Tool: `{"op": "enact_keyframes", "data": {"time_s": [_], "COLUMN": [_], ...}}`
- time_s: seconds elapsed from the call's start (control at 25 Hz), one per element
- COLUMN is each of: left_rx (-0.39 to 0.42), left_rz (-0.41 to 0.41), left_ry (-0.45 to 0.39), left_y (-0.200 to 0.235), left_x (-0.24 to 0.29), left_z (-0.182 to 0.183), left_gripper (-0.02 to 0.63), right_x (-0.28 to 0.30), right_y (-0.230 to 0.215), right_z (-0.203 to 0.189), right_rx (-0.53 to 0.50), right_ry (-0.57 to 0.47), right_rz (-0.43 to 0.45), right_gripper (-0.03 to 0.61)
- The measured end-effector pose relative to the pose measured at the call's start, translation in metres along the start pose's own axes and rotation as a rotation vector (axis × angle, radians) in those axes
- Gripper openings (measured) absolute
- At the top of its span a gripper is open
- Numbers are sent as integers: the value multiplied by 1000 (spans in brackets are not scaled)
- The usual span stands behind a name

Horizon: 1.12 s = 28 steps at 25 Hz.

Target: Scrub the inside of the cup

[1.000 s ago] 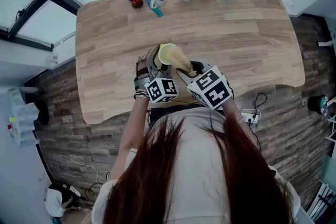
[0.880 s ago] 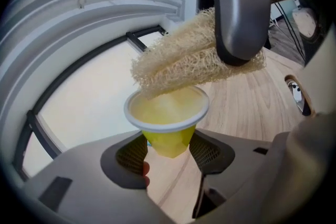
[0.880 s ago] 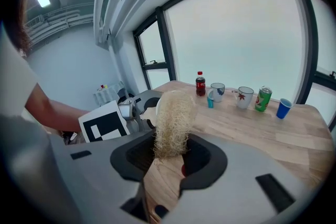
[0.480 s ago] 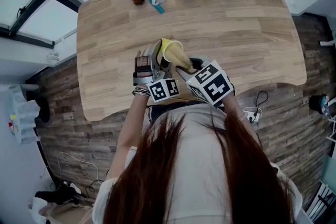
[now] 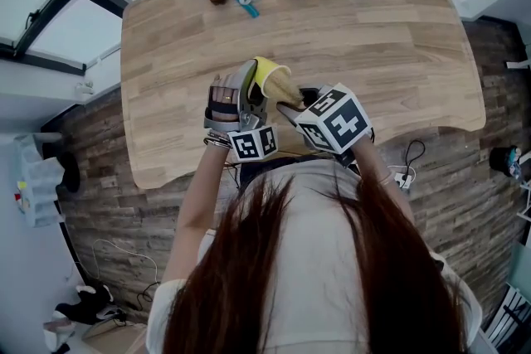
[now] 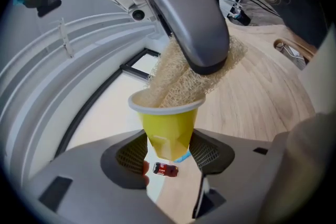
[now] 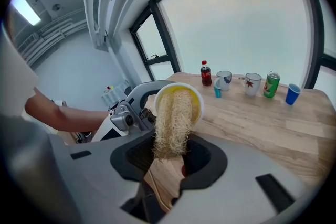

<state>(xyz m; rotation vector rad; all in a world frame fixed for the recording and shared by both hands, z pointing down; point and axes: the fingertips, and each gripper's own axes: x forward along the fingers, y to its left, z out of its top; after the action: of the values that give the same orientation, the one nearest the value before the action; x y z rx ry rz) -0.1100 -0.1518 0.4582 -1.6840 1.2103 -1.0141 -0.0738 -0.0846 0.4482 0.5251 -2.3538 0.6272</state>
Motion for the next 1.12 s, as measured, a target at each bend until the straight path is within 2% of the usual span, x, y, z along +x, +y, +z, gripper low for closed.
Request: {"op": "enact_keyframes", "data": {"time_s": [0.28, 0.48, 0.76, 1.12], "left_rx": [126, 173, 200, 203], "left_rz": [0, -2, 2, 52], "left_ry": [-100, -145, -192, -185], "left_y": [-2, -2, -3, 1], "left_x": [-8, -11, -16, -16], "left_z": [12, 18, 27, 31], "left_gripper": [253, 253, 253, 253], "right_x": [-1, 1, 1, 2], "right_y": [5, 7, 11, 10], "right_z": [-7, -8, -10, 0], "right_rx": [53, 82, 157, 329], "right_ry": [46, 60, 50, -35], "right_rz": [56, 85, 155, 220], "right_gripper": [143, 143, 141, 137]}}
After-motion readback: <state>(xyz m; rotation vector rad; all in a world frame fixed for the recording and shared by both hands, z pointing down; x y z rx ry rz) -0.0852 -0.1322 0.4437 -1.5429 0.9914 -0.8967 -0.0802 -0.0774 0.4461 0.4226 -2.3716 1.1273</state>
